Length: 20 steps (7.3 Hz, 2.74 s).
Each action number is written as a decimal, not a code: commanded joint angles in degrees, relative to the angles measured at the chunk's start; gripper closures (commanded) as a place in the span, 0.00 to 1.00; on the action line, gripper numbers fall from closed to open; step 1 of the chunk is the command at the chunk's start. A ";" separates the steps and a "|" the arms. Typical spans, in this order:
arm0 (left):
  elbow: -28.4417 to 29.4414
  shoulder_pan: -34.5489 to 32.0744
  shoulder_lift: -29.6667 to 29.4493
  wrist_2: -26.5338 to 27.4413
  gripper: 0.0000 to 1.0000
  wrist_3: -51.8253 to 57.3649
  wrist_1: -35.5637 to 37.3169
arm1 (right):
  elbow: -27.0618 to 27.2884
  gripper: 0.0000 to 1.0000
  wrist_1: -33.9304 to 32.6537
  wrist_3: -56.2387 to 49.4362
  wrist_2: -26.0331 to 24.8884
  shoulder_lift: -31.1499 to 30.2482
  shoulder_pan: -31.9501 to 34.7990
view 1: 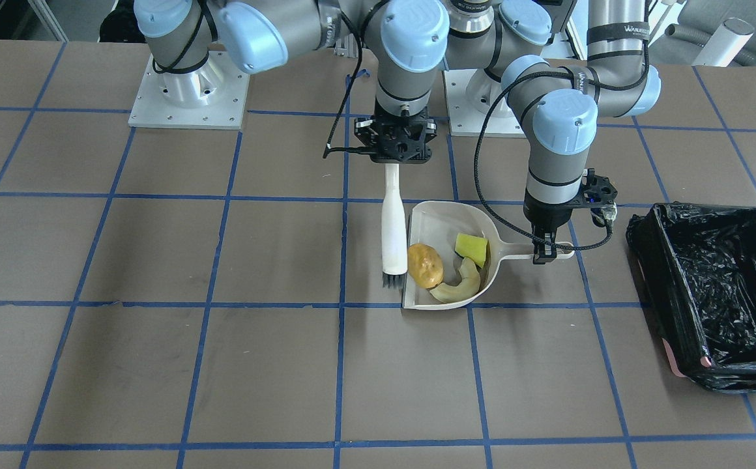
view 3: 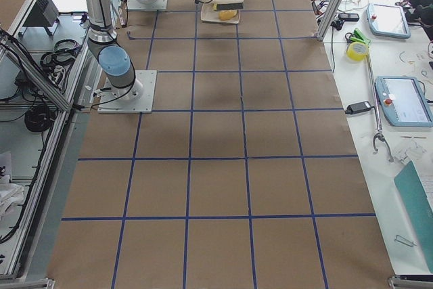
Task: Sweep and dump trash into bin
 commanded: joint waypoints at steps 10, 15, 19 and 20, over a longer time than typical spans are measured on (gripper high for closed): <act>8.84 1.74 -0.23 -5.82 1.00 -1.29 -17.32 | 9.46 0.96 17.18 -9.29 -10.29 -9.31 -18.59; 5.17 1.74 -1.55 -0.89 1.00 -0.94 -8.74 | 29.42 0.96 2.02 5.92 -8.11 -12.92 -18.69; 2.69 1.22 -2.25 -0.10 1.00 1.70 -3.52 | 29.63 0.95 -4.76 7.28 -5.73 -11.27 -13.60; 2.61 0.95 -2.60 3.82 1.00 2.05 -0.91 | 29.37 0.94 -8.10 7.37 -5.73 -9.34 -11.85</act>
